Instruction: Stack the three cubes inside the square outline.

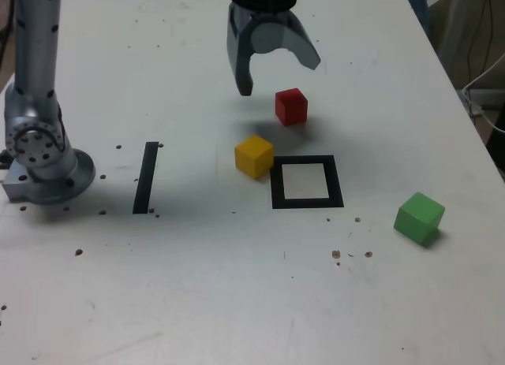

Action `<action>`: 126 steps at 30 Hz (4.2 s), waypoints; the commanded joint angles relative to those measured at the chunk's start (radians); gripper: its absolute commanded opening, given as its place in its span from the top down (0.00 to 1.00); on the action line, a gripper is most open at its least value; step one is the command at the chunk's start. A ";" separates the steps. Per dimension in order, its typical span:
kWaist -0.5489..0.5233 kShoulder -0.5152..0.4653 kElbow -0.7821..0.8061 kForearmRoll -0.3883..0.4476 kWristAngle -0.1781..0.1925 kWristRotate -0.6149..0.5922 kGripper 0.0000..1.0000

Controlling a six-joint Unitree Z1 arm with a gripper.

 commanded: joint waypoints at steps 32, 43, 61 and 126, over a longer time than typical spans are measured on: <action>0.025 0.189 -0.063 -0.050 0.015 -0.040 0.34; 0.025 0.189 -0.053 -0.069 0.007 -0.040 0.69; 0.020 0.164 -0.046 -0.074 0.003 -0.008 0.81; -0.416 0.116 0.056 -0.192 -0.035 -0.185 0.30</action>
